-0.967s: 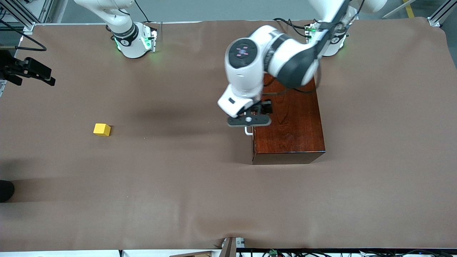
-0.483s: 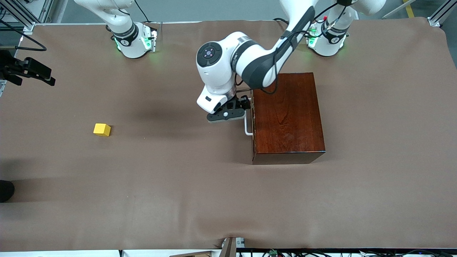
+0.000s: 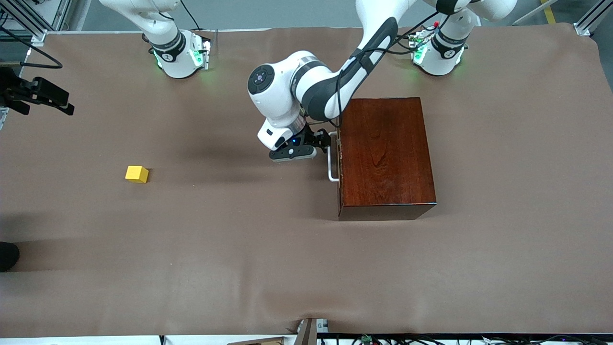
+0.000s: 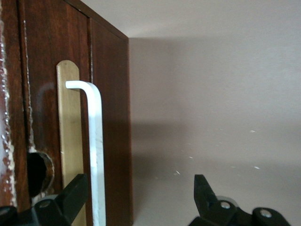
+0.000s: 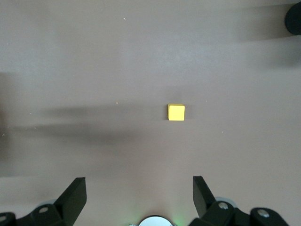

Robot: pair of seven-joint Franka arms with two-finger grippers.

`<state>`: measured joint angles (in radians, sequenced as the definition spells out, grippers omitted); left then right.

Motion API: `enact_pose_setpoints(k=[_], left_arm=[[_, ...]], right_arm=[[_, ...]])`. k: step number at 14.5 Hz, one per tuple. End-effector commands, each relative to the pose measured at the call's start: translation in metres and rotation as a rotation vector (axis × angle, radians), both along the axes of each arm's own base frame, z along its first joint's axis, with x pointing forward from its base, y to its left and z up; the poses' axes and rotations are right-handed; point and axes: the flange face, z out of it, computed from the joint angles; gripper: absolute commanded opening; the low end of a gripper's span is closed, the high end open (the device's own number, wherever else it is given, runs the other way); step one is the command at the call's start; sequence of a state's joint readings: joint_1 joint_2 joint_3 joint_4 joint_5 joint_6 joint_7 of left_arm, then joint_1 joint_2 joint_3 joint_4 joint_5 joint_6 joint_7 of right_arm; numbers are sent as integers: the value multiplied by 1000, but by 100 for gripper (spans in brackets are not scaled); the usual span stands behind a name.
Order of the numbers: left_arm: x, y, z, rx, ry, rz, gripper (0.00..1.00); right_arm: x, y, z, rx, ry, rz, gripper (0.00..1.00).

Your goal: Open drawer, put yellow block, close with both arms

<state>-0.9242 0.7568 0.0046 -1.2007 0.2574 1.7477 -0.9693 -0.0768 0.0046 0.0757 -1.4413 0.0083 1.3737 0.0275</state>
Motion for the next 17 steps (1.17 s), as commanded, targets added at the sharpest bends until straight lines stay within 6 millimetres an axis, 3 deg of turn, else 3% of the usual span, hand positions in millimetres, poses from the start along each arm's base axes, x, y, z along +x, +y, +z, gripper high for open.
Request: enact_pose_setpoints(k=[1,8,17], left_arm=[[2,4,-9,73,-22,-8,100],[2,5,-37,93,-1,12,100],[3,-19,-30,-67,-110,136,100]], right_arm=[[0,-3,2,14,4,-2,100],[0,-2,2,14,4,0,100],[0,-3,2,14,4,-2,100]])
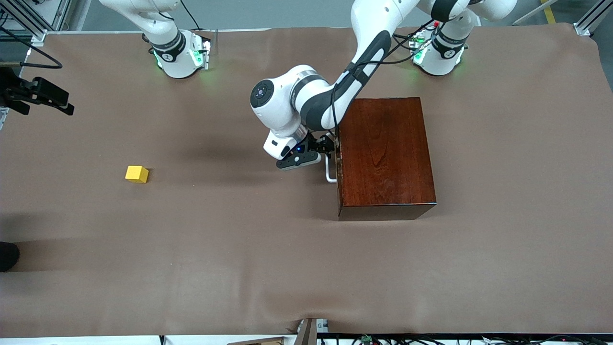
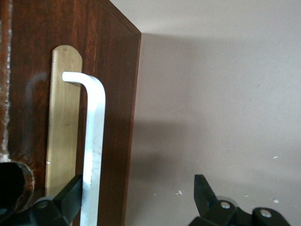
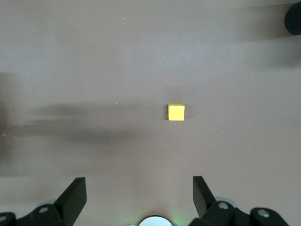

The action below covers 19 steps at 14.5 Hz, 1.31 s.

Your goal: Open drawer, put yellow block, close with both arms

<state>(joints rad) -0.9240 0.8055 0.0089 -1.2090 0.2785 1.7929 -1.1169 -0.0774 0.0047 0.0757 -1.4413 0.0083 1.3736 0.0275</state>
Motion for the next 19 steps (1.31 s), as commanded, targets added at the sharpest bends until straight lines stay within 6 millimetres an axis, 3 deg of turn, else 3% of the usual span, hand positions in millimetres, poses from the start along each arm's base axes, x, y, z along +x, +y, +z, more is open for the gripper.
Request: enact_pose_setpoints(k=[1,6,15,19], left_arm=[[-5,-25,6,-95,-68,21,100],[-19,-43,3,-152,-103,60,100],[-34,-74,19,-341,-146,188,100],[-36,-81,25,-393,-166,211,100]], right_arm=[[0,-3,1,14,6,-1,100],[0,-2,1,14,6,0,100],[6,-8,-5,11,10,-8,100],[13,-24,-13,15,21,-37,100]])
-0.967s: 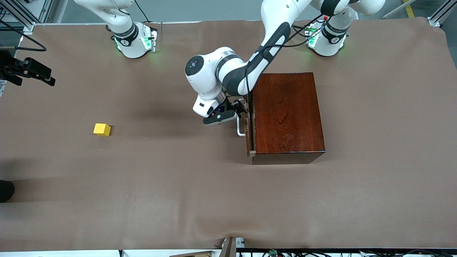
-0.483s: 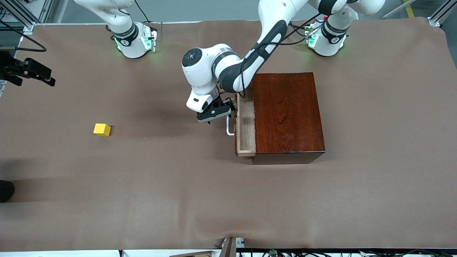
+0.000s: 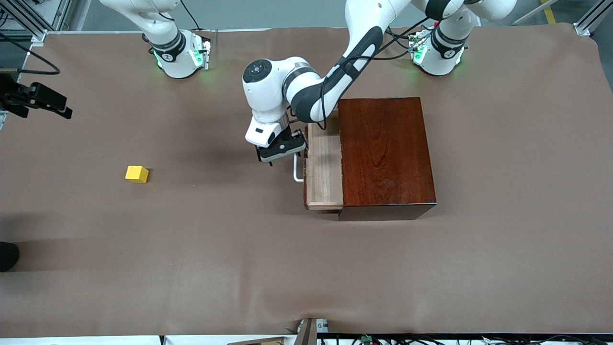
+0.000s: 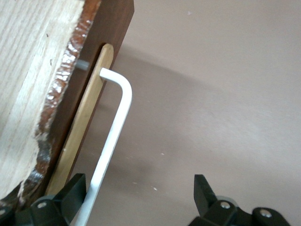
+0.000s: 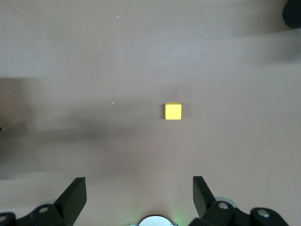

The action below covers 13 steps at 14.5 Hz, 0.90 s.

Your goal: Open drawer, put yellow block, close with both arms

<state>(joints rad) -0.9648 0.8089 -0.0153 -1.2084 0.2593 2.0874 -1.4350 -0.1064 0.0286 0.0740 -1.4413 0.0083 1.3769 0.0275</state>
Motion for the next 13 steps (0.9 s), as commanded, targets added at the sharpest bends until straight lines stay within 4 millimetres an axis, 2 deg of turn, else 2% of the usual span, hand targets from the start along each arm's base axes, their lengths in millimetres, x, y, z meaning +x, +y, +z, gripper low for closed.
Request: enact_pose_setpoints(k=[1,5,8,10,12,13], left_arm=[[-12,-24,7,-95,-6,21,100],[-12,-27,12,-126,-16,31,100],[-11,-23,24,-117,-20,35,100],[-8,-18,30,-100,-16,39,100],[3,-4,64,-92,-23,51,100],[15,10,92,-98,-32,66,100]], right_arm=[[6,-7,-3,11,4,-7,100],[14,-8,-15,7,23,-3,100],[20,-9,-16,3,-9,-5,100],[26,-12,-29,6,15,-7,100],[33,-13,-45,7,44,-8,100],[37,-13,-52,9,53,-9,100]])
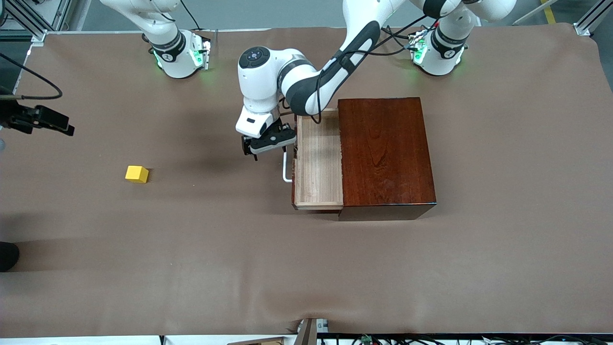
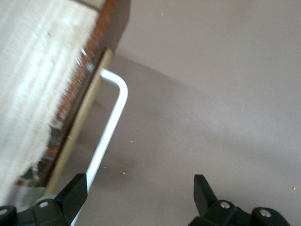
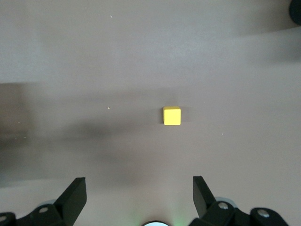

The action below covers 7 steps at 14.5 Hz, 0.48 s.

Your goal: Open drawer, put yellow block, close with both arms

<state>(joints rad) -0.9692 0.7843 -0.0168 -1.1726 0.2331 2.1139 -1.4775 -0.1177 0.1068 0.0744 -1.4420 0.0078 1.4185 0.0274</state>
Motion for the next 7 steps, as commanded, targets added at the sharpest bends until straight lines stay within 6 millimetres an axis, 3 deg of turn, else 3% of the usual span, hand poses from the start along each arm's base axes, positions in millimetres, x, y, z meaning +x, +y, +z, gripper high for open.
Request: enact_pose_setpoints(k=[1,3,7], left_arm=[[28,38,87,-11,-24,22,100],[32,65,135,11,-31,-40,100],[62,155,211,115,19,-78,100]], right_arm=[[13,-6,-20,5,29,0,100],[21,-8,-35,19,42,-7,100],[44,-28,-75,18,49,-31,100]])
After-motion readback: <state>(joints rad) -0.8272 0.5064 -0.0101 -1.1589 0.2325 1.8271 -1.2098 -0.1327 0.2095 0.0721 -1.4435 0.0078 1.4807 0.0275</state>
